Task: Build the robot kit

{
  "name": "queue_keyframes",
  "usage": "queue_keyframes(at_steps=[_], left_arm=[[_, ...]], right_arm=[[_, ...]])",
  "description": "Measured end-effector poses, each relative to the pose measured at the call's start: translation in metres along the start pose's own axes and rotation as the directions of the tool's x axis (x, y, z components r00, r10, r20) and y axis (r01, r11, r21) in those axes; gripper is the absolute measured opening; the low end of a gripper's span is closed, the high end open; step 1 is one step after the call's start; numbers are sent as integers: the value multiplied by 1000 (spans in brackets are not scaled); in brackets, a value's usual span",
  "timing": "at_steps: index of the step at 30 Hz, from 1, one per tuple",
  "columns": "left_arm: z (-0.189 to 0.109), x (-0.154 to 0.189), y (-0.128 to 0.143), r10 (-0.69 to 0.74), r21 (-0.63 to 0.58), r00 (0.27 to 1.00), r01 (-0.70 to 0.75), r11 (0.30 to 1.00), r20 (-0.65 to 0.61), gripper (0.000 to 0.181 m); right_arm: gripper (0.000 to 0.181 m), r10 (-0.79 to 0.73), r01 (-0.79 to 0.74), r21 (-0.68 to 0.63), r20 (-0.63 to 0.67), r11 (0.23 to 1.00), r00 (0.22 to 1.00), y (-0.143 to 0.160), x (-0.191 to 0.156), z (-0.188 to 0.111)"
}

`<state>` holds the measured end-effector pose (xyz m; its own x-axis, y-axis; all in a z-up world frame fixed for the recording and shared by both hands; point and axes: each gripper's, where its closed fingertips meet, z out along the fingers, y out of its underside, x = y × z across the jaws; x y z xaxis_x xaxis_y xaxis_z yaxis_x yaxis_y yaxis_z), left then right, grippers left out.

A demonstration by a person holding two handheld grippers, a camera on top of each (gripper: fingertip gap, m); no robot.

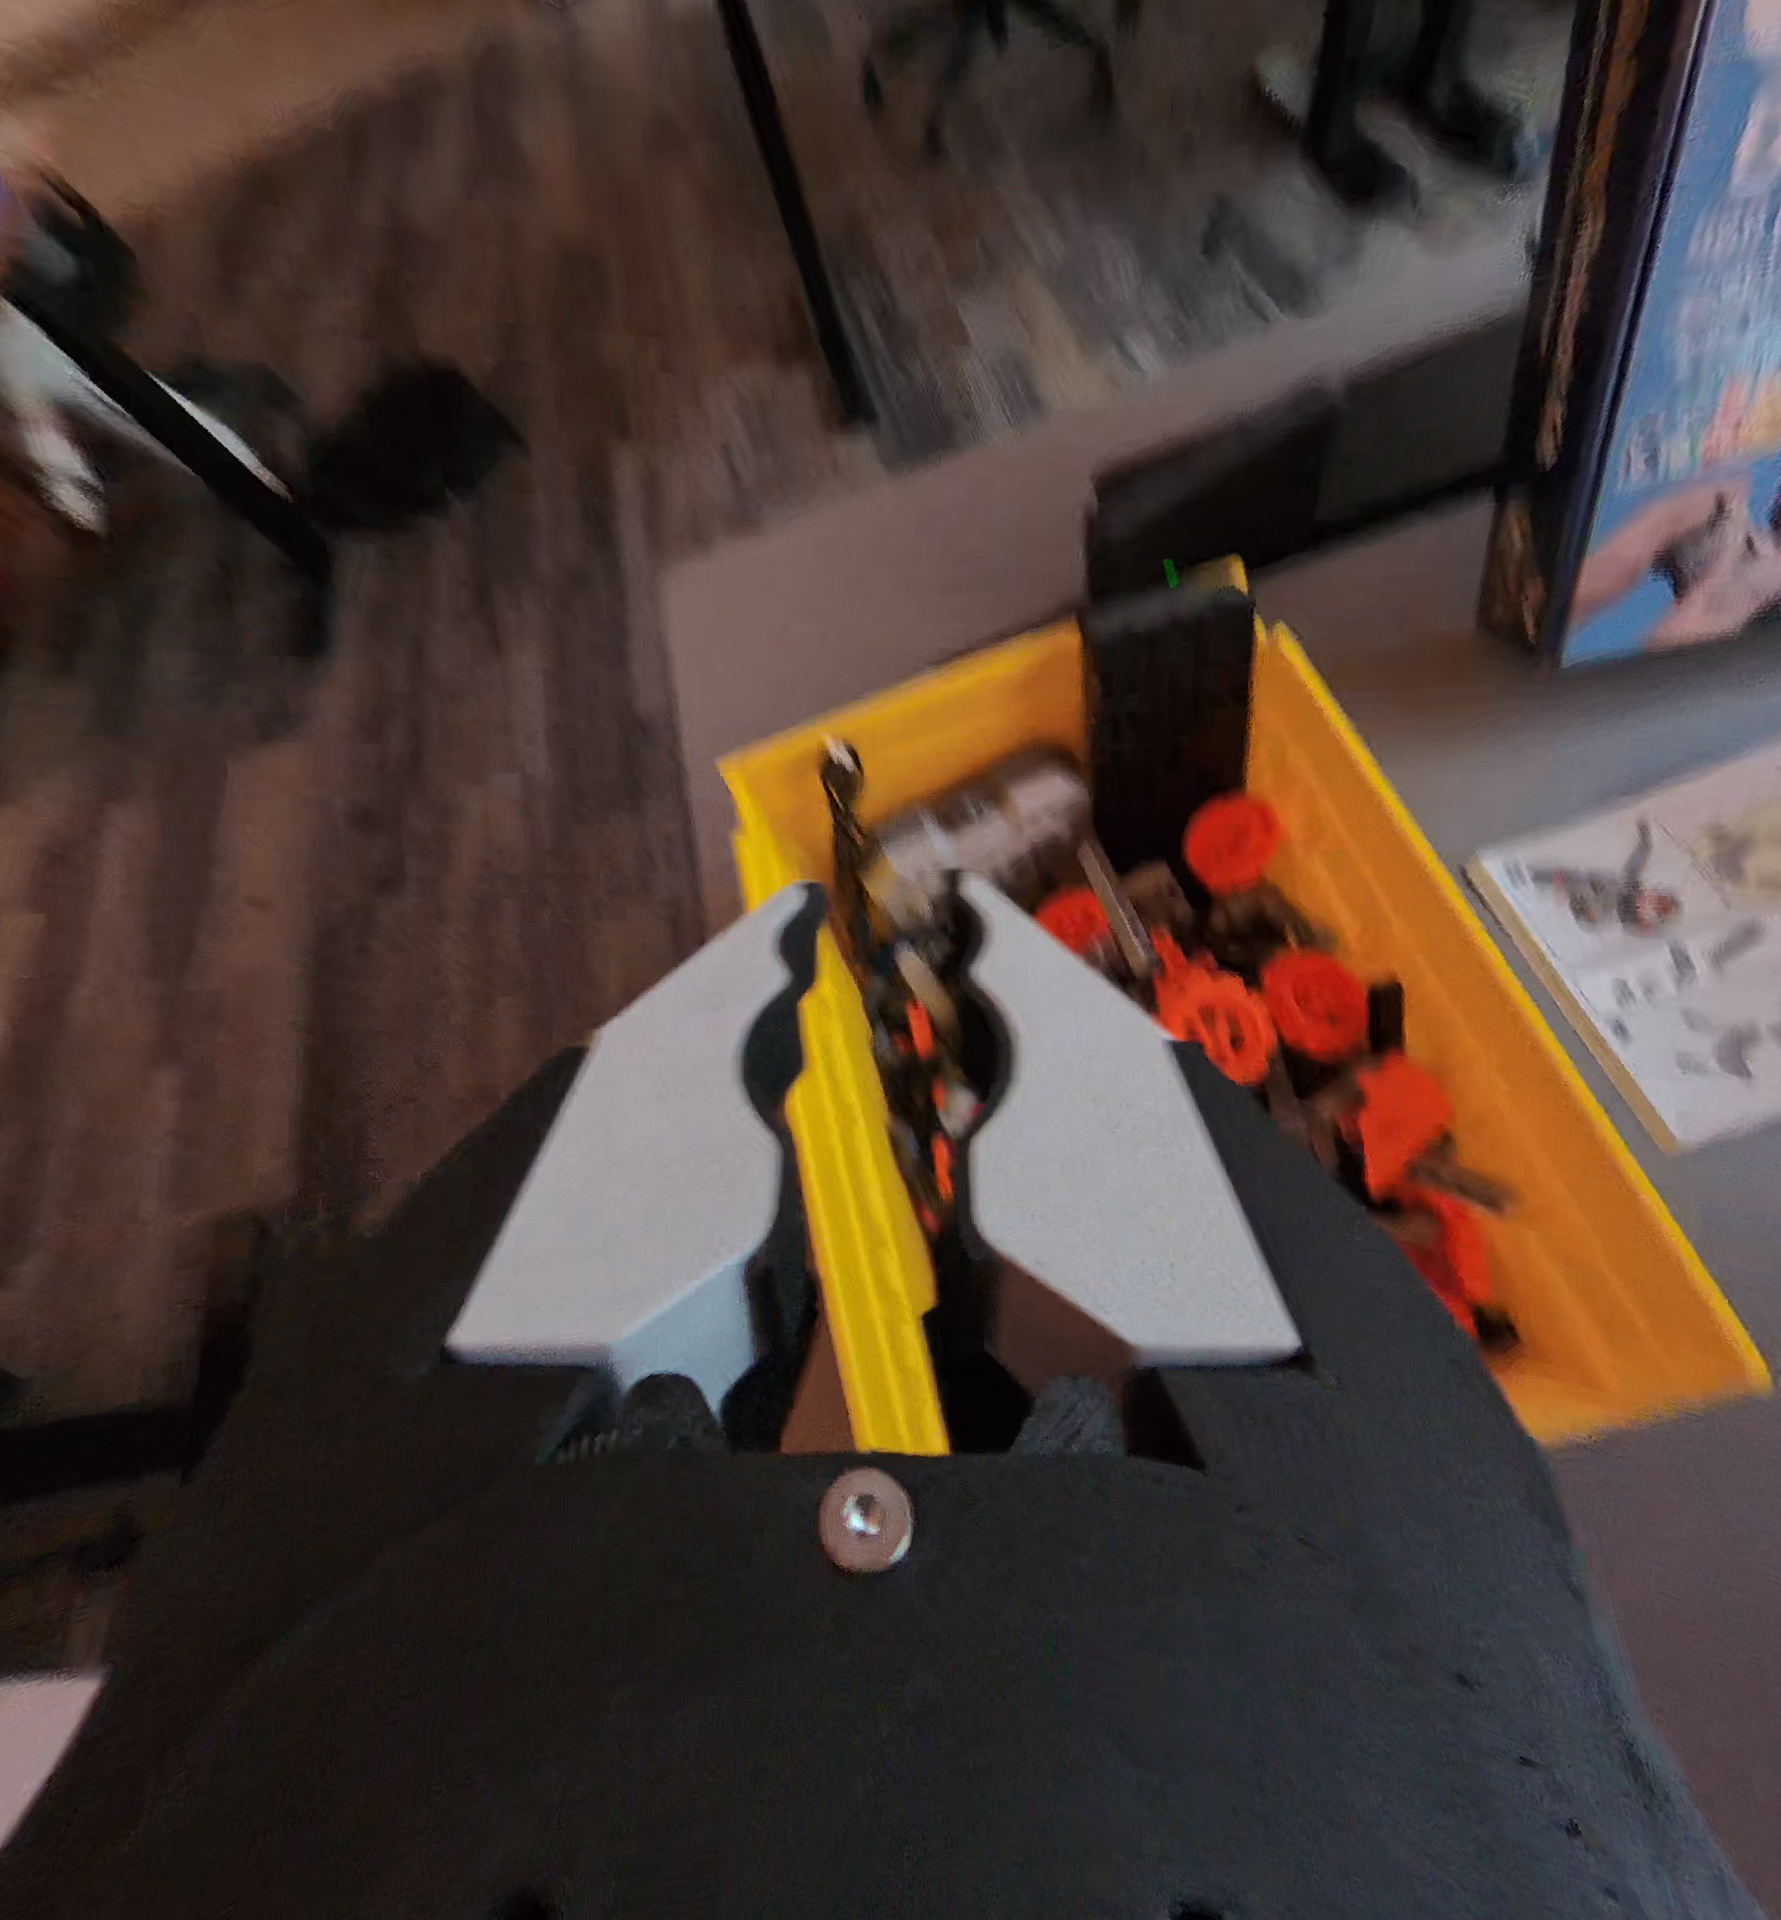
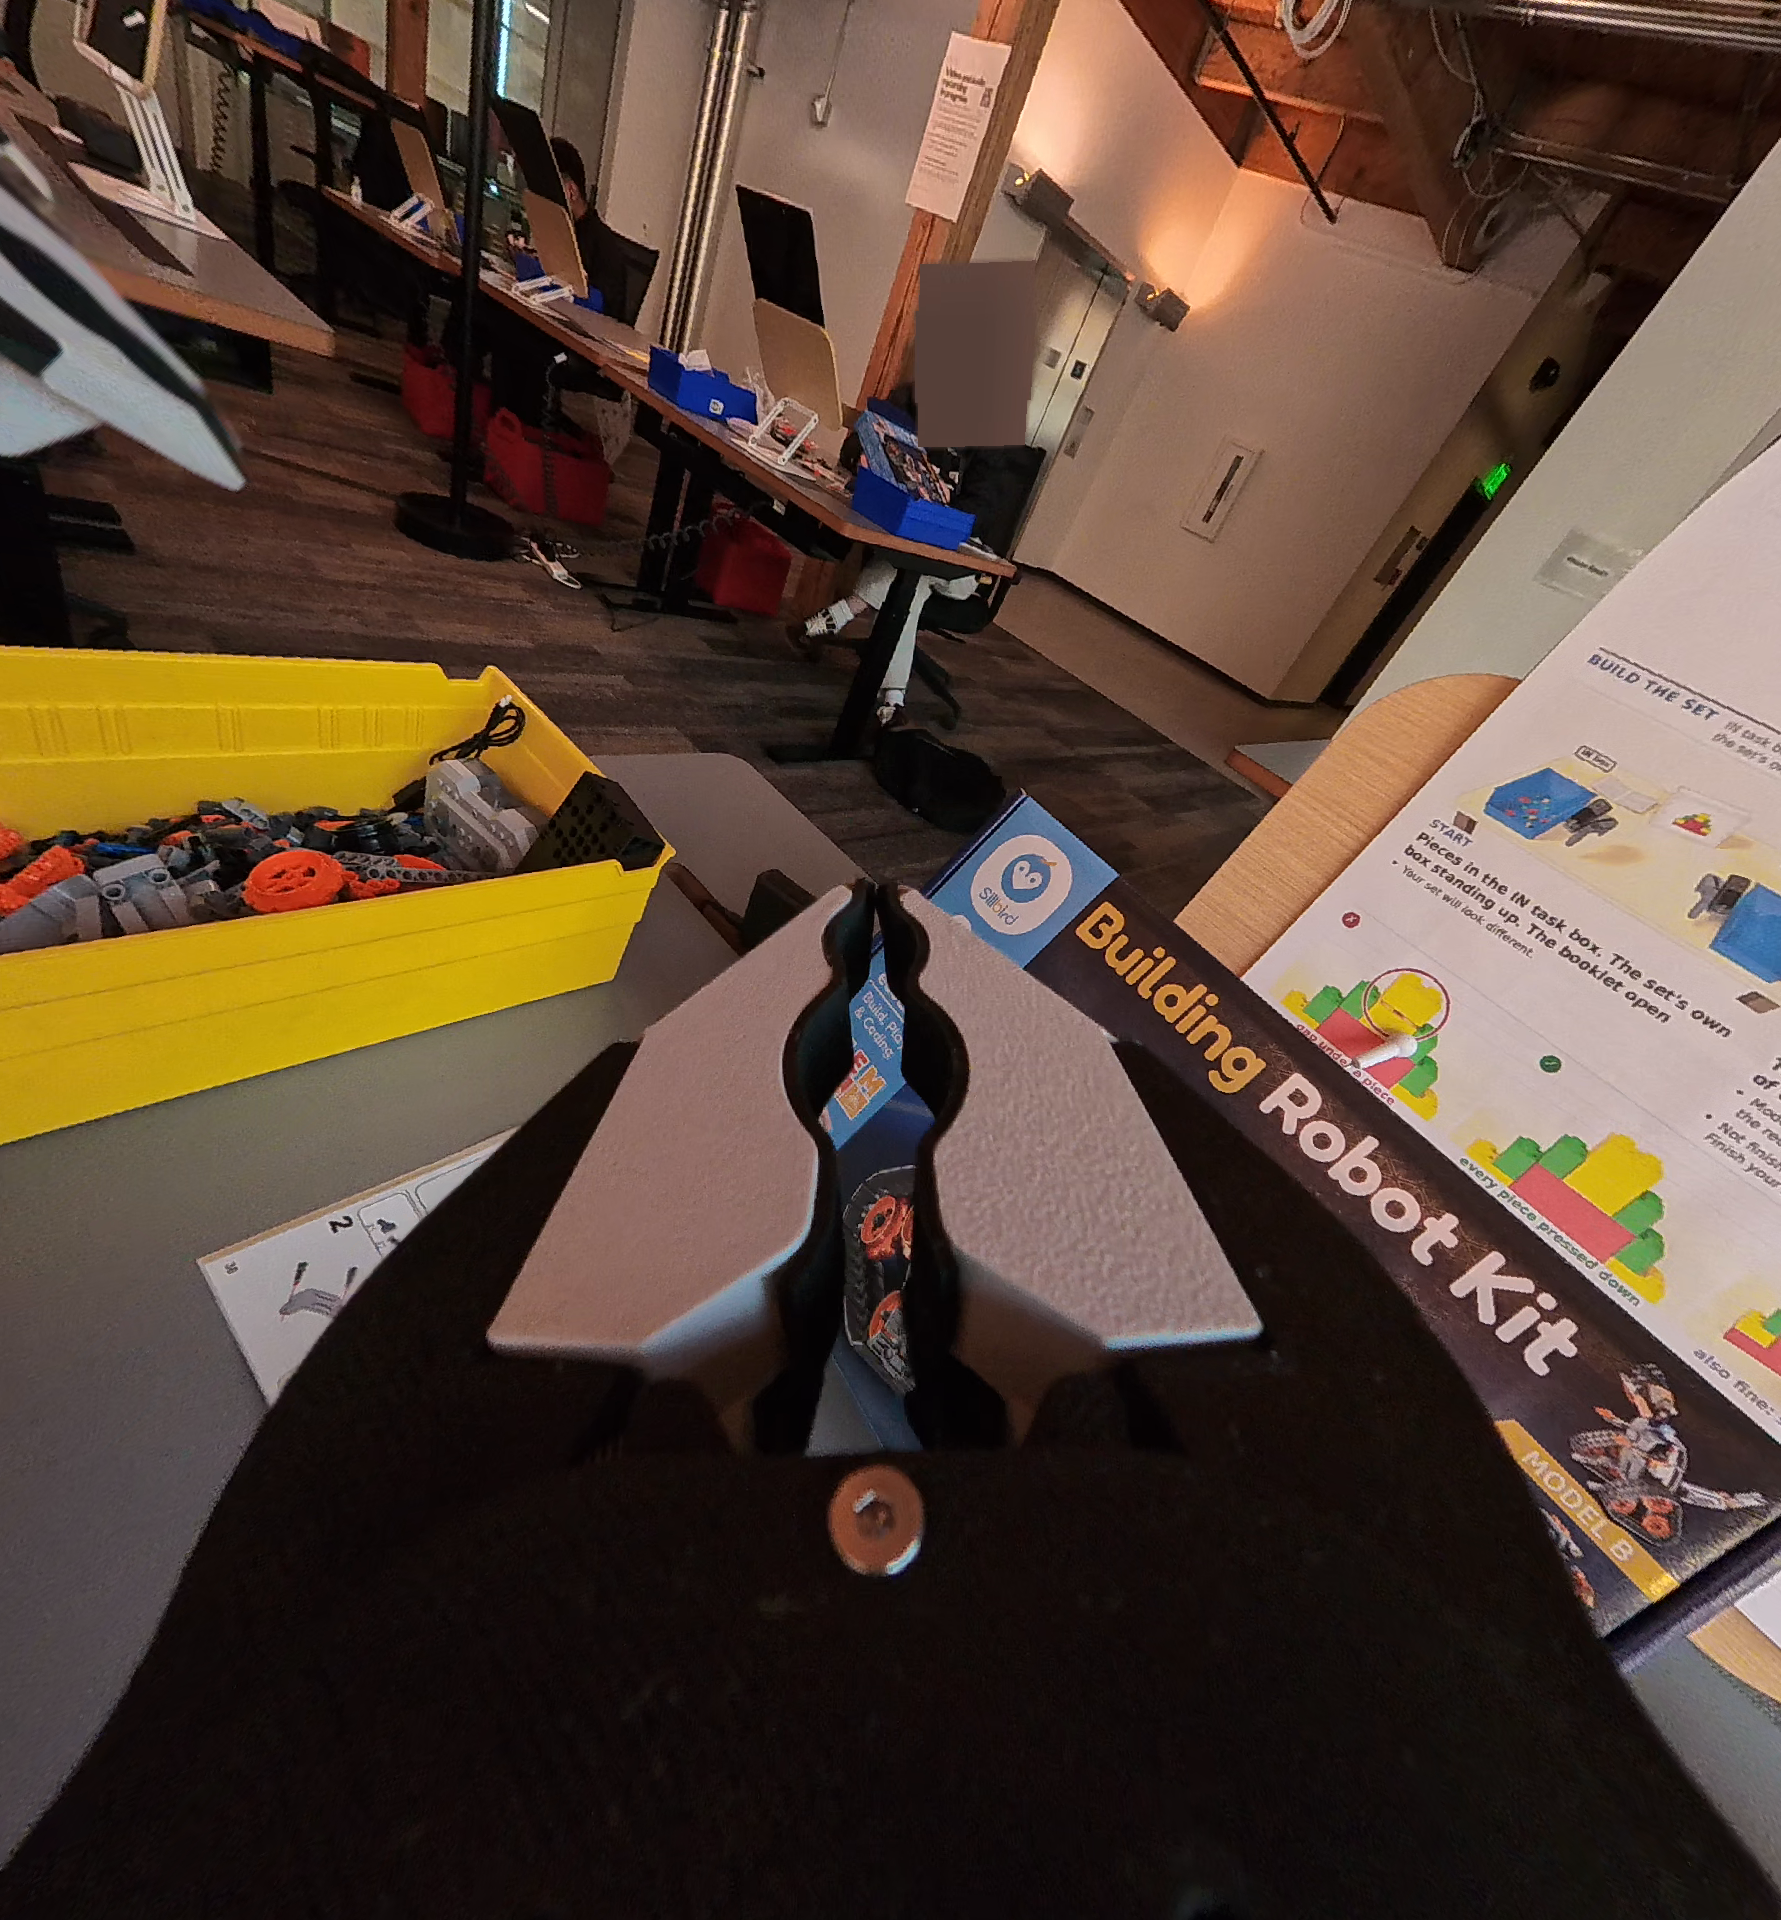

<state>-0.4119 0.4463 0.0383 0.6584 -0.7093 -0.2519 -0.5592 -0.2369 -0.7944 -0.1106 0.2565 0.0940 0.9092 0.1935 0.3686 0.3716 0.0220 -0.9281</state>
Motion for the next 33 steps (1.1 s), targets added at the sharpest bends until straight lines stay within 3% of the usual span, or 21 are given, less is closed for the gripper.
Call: queue_keyframes(at_steps=[1, 2, 4, 9, 13, 27, 29, 33], left_arm=[[7, 8, 20, -8, -110, 998, 0, 994, -68, 0], [15, 17, 42, -18, -229, 991, -13, 973, -133, 0], [29, 23, 77, -22, -419, 984, -55, 906, -176, 1], [48, 53, 123, -65, -605, 938, -165, 779, -340, 26], [47, 65, 138, -96, -640, 903, -219, 736, -419, 29], [75, 69, 156, 83, -627, 870, -413, 661, -486, 17], [78, 63, 152, 115, -622, 884, -406, 670, -453, 4], [81, 52, 141, 103, -601, 910, -347, 720, -402, 3]], right_arm=[[0, -4, 4, -7, -2, 1000, 1000, 2, 0, 1], [0, -7, 7, -14, -1, 1000, 1000, 4, -1, 2], [0, -11, 11, -30, 4, 999, 1000, 8, -2, 5], [1, -35, 35, -58, -2, 998, 999, 14, -3, 7], [1, -32, 32, -57, 0, 998, 999, 14, -3, 7], [1, -46, 46, -99, 3, 994, 999, 26, -3, 12], [1, -46, 46, -102, 2, 994, 999, 27, -2, 12], [1, -46, 46, -108, 4, 993, 999, 29, -3, 13]])
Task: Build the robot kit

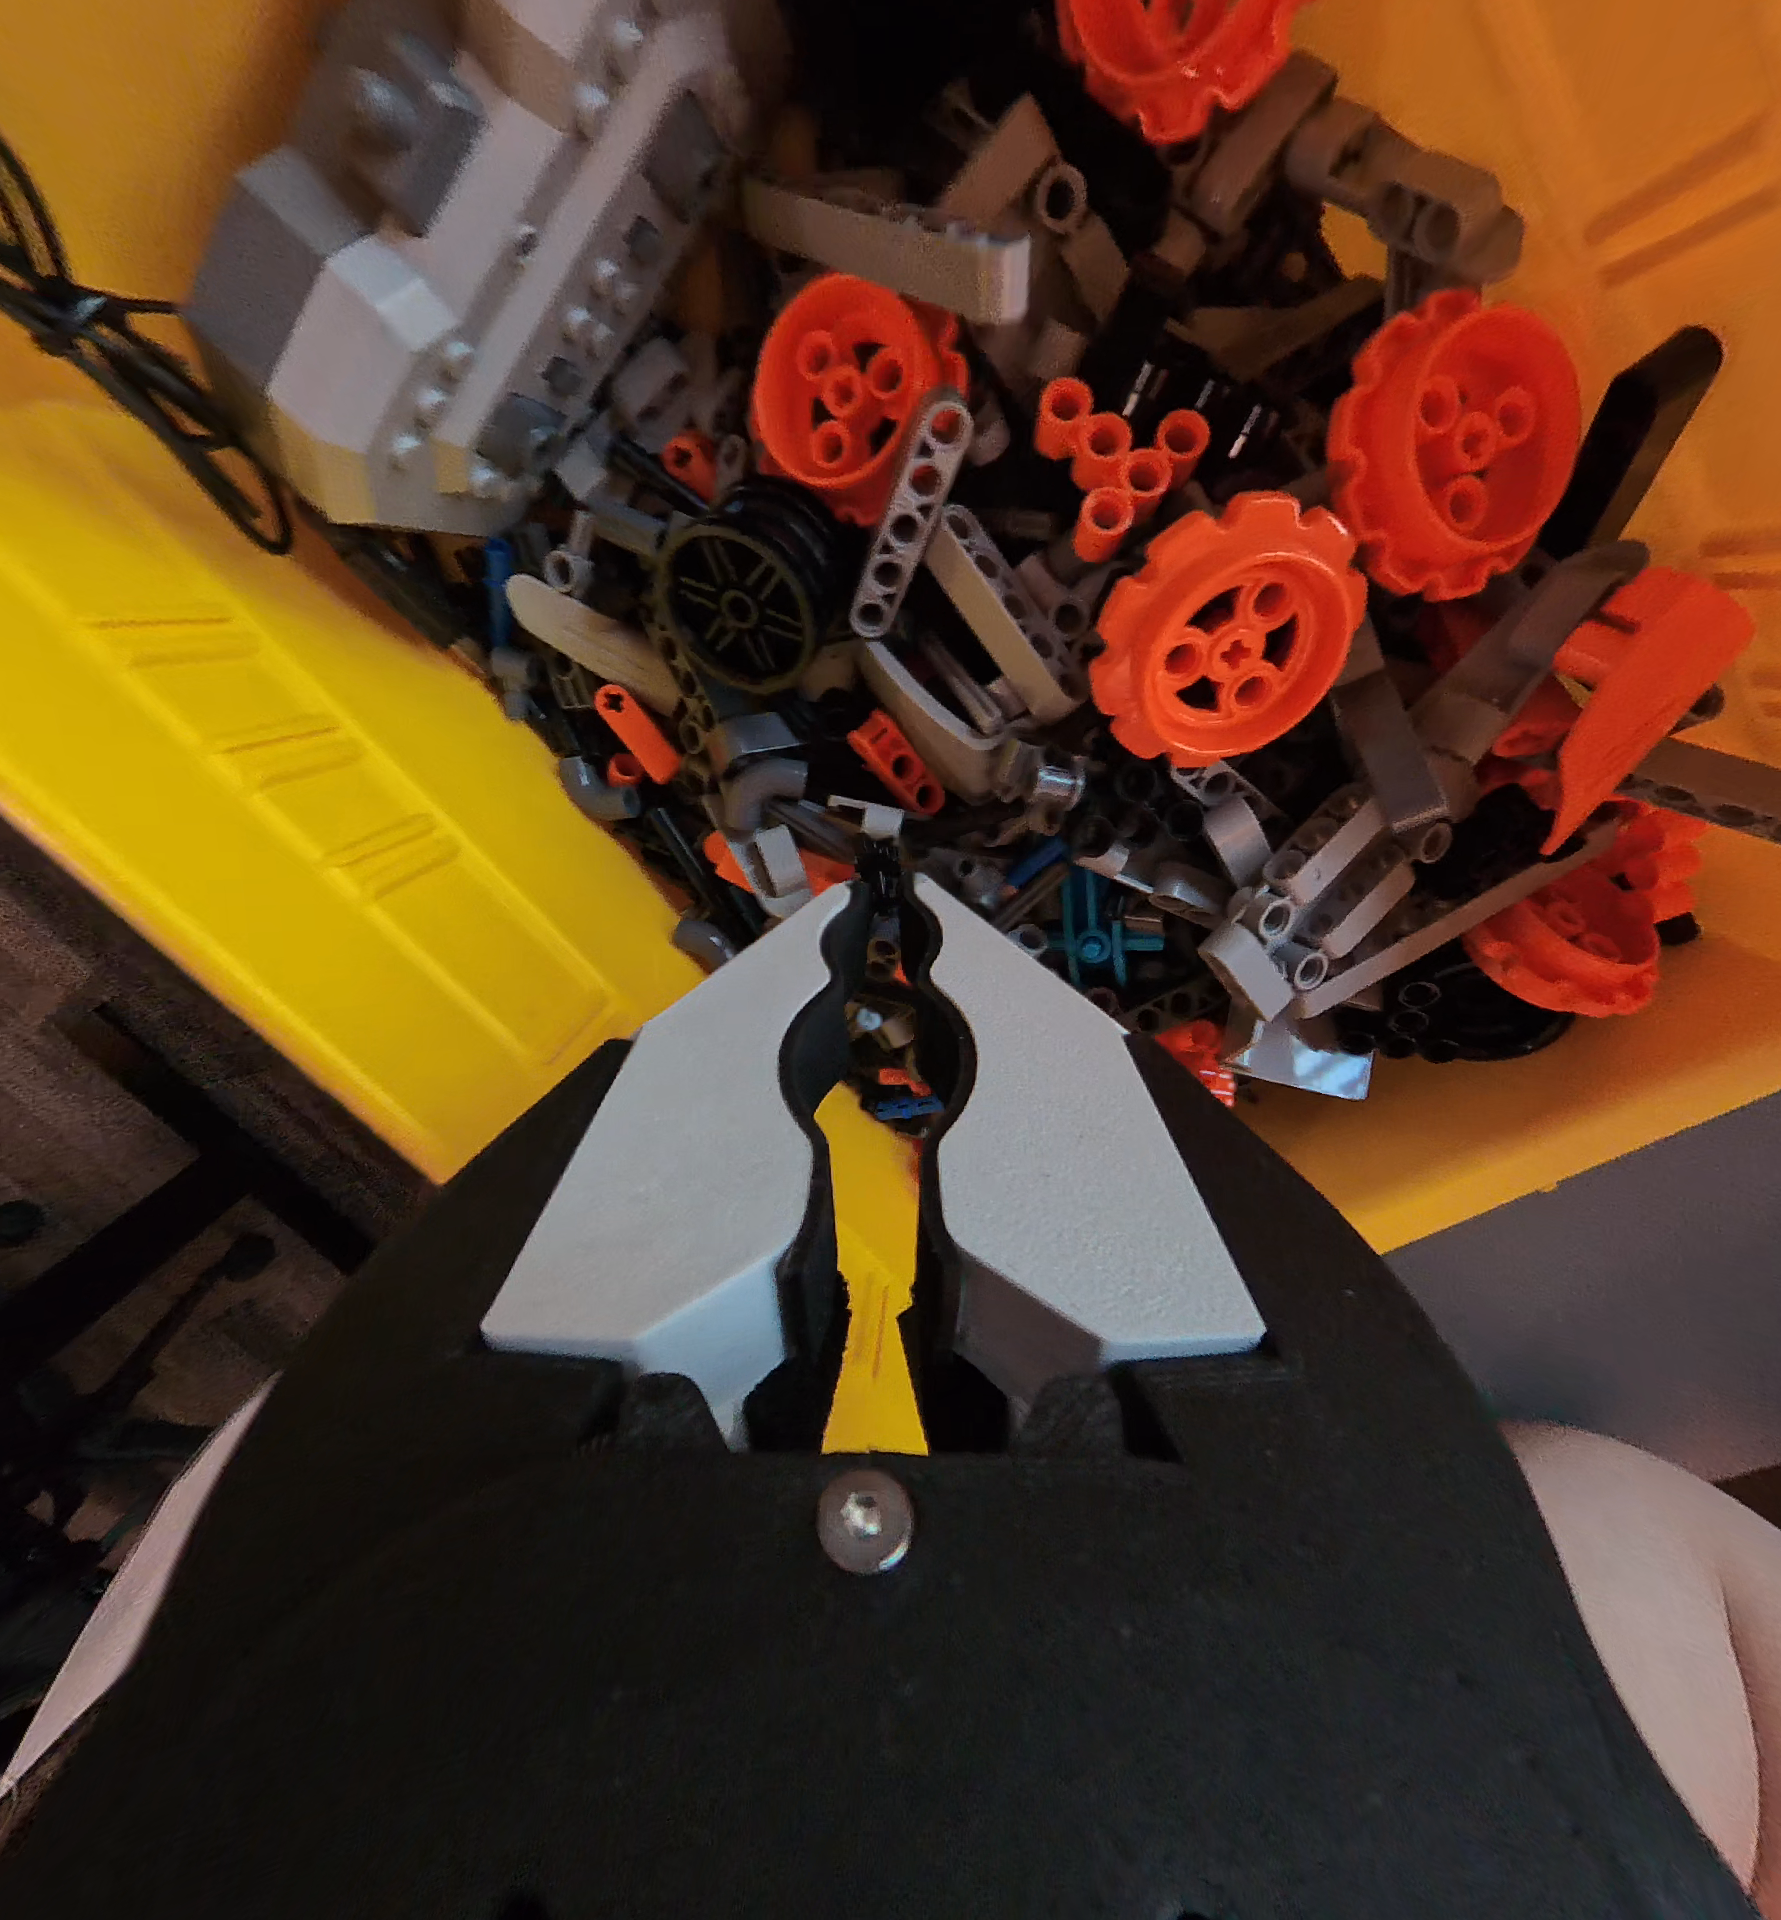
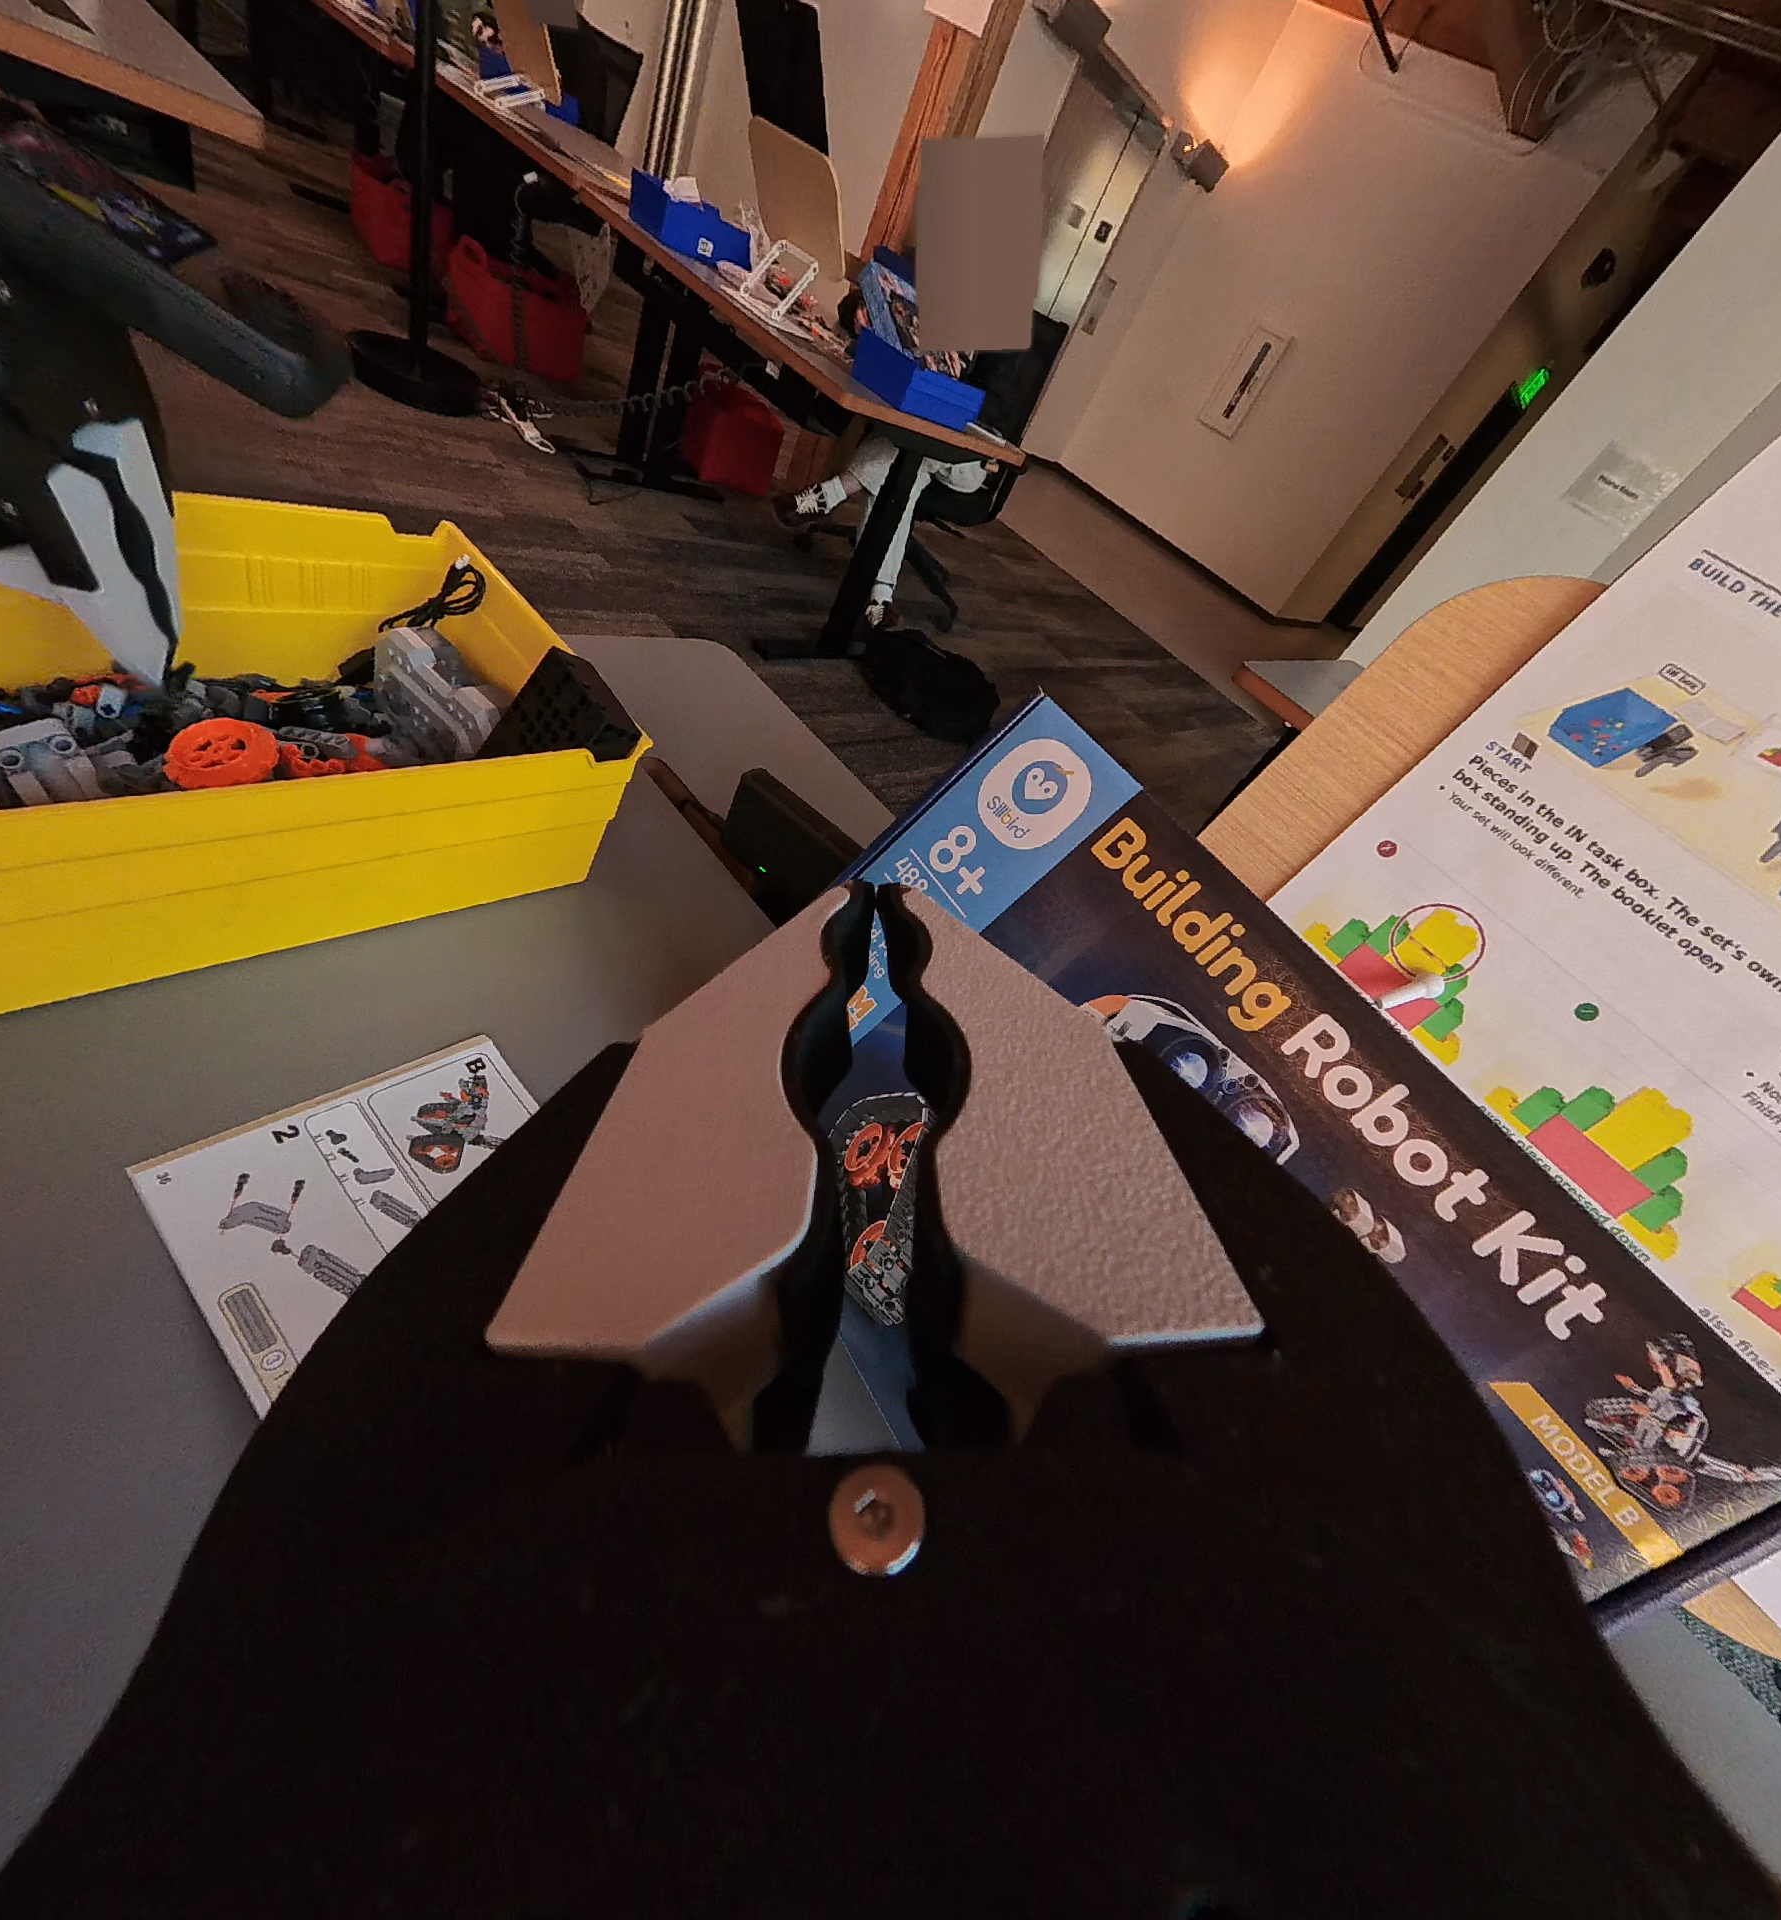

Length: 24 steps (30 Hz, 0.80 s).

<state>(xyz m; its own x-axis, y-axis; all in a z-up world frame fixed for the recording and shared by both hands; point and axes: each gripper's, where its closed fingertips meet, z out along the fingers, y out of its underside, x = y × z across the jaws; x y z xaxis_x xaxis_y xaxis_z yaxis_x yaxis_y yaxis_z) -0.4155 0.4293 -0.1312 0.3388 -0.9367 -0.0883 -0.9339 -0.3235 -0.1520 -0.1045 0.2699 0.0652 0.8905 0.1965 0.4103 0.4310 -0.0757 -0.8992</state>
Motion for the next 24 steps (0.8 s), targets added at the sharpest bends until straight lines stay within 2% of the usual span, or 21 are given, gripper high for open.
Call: queue_keyframes(at_steps=[5, 7, 9, 13, 18, 20, 22, 24], left_arm=[[-8, -5, 2, -51, 37, 999, 51, 998, -2, 6], [-11, -5, 2, -80, 53, 997, 81, 995, -14, 29], [-16, -5, 2, -100, 70, 995, 101, 992, -24, 32], [-26, 3, 1, -67, 104, 997, 71, 992, -37, 30], [-24, 1, -1, -42, 106, 999, 43, 993, -17, 12], [-15, 3, -3, 11, 91, 1000, -9, 996, -20, 13], [-5, -1, -3, 70, 65, 997, -71, 995, 21, 23], [3, 1, -3, 118, 45, 993, -119, 992, 22, 22]], right_arm=[[1, -8, 8, -5, 2, 1000, 1000, 0, -2, 1], [1, -9, 9, -5, 2, 1000, 1000, 0, -2, 1], [1, -12, 12, -6, 1, 1000, 1000, 0, -1, 0], [1, -12, 12, -7, -3, 1000, 1000, 0, 0, 0], [1, -11, 11, -7, -5, 1000, 1000, 1, 1, -1], [1, -11, 11, -8, -3, 1000, 1000, 1, 1, 0], [1, -10, 10, -8, -2, 1000, 1000, 1, 0, 0], [1, -10, 10, -9, -1, 1000, 1000, 2, 1, 0]])
